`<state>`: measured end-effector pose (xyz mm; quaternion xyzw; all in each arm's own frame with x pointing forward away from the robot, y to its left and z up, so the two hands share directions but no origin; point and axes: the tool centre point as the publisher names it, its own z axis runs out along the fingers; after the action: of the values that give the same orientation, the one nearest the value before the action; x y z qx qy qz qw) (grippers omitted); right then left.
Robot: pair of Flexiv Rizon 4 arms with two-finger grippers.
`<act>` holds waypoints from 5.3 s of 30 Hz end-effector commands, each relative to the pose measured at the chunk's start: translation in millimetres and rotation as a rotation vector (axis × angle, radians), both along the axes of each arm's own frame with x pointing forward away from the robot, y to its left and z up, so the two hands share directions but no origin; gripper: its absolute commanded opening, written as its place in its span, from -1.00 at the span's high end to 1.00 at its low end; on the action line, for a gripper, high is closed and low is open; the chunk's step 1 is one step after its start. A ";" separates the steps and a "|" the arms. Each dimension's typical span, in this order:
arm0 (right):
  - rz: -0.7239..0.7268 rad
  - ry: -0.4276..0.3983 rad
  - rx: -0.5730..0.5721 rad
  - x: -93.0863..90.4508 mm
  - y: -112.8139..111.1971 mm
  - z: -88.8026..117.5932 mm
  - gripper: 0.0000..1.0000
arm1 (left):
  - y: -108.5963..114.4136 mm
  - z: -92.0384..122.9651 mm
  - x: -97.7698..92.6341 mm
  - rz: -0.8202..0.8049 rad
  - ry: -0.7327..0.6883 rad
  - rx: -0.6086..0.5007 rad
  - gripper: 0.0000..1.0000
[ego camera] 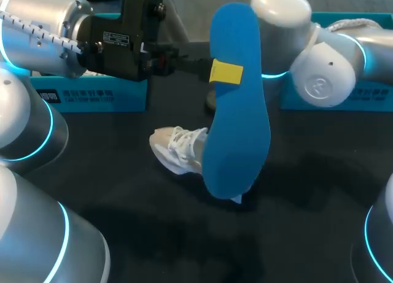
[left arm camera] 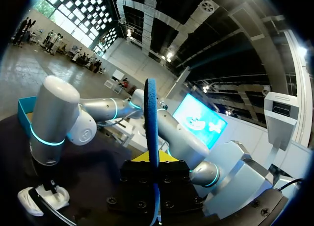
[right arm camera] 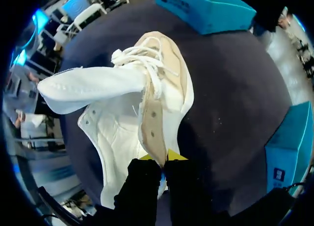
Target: Take the shoe out of the shoebox, open the shoe tongue, remove and reinsert the insole, then place the shoe into the shoebox
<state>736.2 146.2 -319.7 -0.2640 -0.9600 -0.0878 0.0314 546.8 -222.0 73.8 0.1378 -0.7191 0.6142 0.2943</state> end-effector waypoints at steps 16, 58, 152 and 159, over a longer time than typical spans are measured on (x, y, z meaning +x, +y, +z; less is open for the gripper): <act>-0.745 -0.001 0.118 -6.5 17.6 5.6 1.00 | -0.1 -0.2 0.0 -0.001 0.000 0.001 1.00; -0.905 0.093 0.183 6.8 31.4 -47.8 1.00 | -0.1 -0.2 0.0 -0.001 0.000 0.001 1.00; -0.899 0.436 0.941 29.5 -44.1 151.5 -1.00 | -0.1 -0.2 0.0 -0.001 0.000 0.001 1.00; -0.835 0.512 1.085 27.2 -55.2 188.4 -1.00 | -0.1 -0.2 0.0 -0.001 0.000 0.001 1.00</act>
<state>774.3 110.5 -140.6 -0.6039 -0.5861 -0.4459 0.3052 546.8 -222.0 73.8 0.1378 -0.7191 0.6142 0.2944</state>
